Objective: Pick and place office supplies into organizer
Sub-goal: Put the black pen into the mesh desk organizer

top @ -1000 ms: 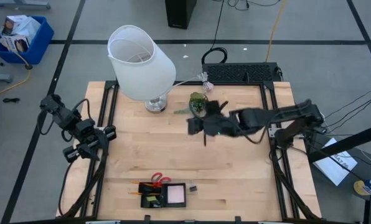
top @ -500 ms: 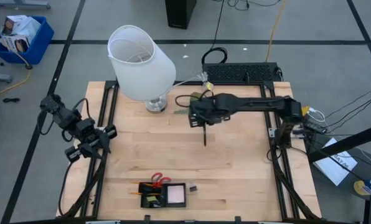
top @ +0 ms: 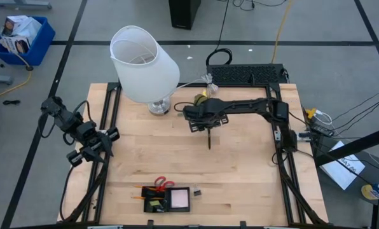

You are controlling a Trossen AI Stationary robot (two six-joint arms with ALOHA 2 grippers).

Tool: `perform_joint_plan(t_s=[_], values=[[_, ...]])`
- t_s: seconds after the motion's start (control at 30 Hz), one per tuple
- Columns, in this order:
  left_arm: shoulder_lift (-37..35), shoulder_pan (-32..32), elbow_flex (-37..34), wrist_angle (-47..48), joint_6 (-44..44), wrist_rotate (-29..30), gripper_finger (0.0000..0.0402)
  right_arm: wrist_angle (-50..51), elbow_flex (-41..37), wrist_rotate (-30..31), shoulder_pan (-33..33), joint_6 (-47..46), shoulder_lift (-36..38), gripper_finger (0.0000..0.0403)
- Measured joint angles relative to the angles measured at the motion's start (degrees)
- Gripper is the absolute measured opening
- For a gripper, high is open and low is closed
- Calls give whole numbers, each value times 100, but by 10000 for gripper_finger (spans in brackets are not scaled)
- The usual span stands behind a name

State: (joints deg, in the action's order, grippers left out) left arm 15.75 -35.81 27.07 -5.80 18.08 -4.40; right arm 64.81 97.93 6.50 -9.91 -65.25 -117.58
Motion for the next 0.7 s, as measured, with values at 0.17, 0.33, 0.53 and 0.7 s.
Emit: perform_joint_plan(t_s=[0.17, 0.33, 0.53, 0.7], values=[[0, 0, 0, -2, 3, 0, 152, -7, 0, 240, 55, -6, -267, 183], [0, 0, 0, 2, 43, 0, 152, -35, 0, 223, 51, -4, -430, 183], [-1, 0, 0, 2, 41, 0, 152, -323, -284, 111, 16, -5, -441, 183], [0, 0, 0, 0, 25, 0, 152, -638, -662, 44, 7, -5, -426, 183]])
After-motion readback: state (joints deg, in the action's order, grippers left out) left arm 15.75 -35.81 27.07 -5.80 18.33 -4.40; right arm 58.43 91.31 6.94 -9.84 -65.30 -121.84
